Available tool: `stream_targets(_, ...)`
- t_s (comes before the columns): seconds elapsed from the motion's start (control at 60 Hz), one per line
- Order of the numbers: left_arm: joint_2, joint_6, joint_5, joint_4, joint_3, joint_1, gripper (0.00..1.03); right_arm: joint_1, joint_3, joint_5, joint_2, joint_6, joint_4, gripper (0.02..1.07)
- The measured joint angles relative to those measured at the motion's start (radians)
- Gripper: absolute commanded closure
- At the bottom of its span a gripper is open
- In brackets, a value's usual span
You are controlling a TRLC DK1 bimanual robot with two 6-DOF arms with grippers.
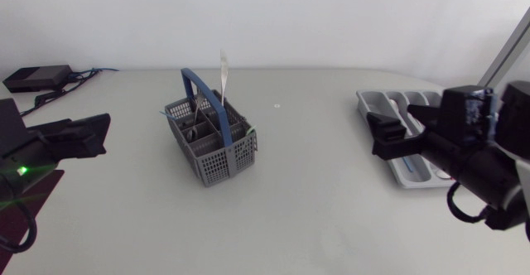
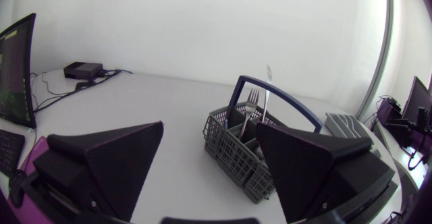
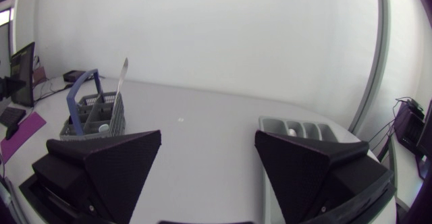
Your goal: Unload the cutlery basket into the drawer organizer.
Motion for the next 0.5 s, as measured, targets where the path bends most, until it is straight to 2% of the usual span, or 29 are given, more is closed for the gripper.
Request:
stream_targets(0.183,0.132,-0.014,0.0,-0.076,0.095,-0.019,0.1,0.142,0.178,0.064,0.224,-0.008,-0.142,0.07)
stream_targets(0.383,0.244,-0.023,0.011,-0.109,0.16,-0.044,0.1,0.269,0.334,0.064,0.426,-0.075,-0.228,0.07)
stream_targets(0.5,0.36,0.059,0.012,-0.15,0.23,-0.045,0.1,0.302,0.414,0.036,0.534,-0.098,-0.268,0.07)
